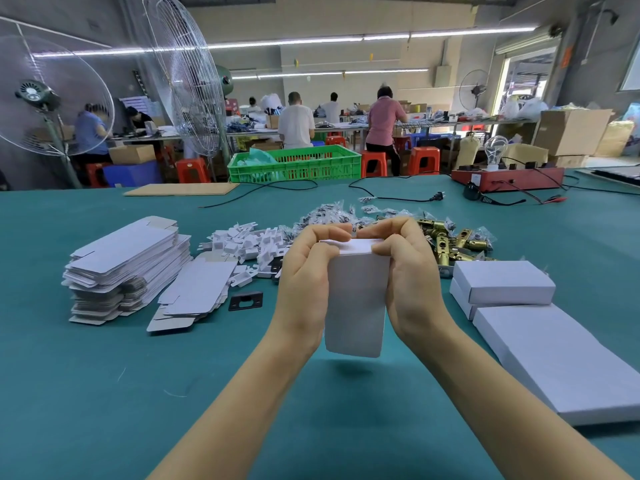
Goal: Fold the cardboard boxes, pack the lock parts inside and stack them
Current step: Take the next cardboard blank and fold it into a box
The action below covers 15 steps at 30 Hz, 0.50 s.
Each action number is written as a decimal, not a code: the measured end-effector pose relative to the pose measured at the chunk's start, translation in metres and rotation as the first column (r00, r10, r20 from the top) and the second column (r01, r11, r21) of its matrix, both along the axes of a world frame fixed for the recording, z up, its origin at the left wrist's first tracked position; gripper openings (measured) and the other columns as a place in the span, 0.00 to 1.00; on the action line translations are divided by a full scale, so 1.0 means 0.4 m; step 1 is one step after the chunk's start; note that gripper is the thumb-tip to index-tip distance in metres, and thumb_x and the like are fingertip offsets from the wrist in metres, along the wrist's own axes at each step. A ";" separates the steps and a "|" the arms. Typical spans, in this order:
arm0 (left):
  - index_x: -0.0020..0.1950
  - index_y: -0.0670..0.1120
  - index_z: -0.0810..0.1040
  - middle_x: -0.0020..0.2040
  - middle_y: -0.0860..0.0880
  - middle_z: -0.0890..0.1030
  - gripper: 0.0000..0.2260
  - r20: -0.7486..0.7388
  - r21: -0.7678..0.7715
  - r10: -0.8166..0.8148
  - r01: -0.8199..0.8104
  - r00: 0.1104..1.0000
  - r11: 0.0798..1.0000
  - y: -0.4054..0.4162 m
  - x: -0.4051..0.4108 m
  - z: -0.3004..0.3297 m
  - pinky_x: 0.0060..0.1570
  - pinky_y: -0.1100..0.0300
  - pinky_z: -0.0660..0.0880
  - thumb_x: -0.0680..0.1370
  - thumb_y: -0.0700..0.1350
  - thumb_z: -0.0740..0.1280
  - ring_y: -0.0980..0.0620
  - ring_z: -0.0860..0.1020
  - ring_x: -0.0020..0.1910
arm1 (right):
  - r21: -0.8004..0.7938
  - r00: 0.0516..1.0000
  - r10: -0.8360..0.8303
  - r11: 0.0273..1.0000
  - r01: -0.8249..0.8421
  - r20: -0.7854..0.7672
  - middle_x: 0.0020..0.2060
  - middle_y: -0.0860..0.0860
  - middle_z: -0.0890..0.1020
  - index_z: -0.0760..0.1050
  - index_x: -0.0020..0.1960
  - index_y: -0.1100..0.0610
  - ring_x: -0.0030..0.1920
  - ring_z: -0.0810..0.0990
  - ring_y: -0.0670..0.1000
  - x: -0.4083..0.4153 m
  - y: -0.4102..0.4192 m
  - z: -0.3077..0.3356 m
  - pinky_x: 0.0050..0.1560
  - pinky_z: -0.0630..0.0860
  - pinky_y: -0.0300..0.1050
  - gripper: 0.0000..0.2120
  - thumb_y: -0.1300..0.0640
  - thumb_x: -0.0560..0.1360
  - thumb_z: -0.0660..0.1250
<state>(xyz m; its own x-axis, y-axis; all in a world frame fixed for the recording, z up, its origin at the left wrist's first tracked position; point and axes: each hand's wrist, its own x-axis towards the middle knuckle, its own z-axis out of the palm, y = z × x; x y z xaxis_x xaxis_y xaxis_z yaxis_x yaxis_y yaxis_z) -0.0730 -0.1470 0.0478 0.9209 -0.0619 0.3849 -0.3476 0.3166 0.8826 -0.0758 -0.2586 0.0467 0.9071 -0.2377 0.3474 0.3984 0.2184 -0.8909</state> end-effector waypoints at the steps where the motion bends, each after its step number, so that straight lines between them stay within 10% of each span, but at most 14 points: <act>1: 0.39 0.51 0.80 0.48 0.52 0.83 0.09 -0.008 0.000 0.011 -0.011 1.000 1.000 -0.002 -0.001 -0.001 0.47 0.59 0.77 0.69 0.43 0.60 0.57 0.80 0.47 | -0.013 1.000 -0.001 1.000 0.002 0.003 0.41 0.48 0.81 0.73 0.44 0.56 0.44 0.75 0.48 0.001 0.000 0.000 0.44 0.72 0.45 0.08 0.60 0.66 0.59; 10: 0.55 0.50 0.75 0.53 0.51 0.81 0.08 0.277 0.320 0.037 -0.129 0.960 0.939 0.005 -0.018 0.002 0.46 0.63 0.74 0.76 0.47 0.65 0.55 0.78 0.49 | -0.071 0.991 -0.118 0.991 0.113 -0.065 0.42 0.51 0.78 0.73 0.44 0.54 0.43 0.75 0.50 0.002 -0.001 0.004 0.44 0.70 0.51 0.12 0.46 0.71 0.59; 15: 0.56 0.37 0.76 0.52 0.47 0.78 0.09 0.779 0.372 0.063 -0.541 0.624 0.754 0.010 -0.014 -0.001 0.51 0.66 0.68 0.76 0.34 0.66 0.58 0.74 0.48 | -0.232 0.898 0.072 0.954 -0.189 -0.434 0.44 0.55 0.82 0.78 0.51 0.54 0.41 0.80 0.52 0.000 -0.015 0.023 0.48 0.78 0.52 0.30 0.31 0.77 0.49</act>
<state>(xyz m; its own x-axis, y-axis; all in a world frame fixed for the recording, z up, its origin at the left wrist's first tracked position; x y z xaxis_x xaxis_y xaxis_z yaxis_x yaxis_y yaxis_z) -0.0786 -0.1430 0.0474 0.3903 -0.2403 0.8888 -0.8862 -0.3596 0.2920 -0.0757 -0.2647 0.0561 0.9975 -0.0606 -0.0361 -0.0374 -0.0211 -0.9991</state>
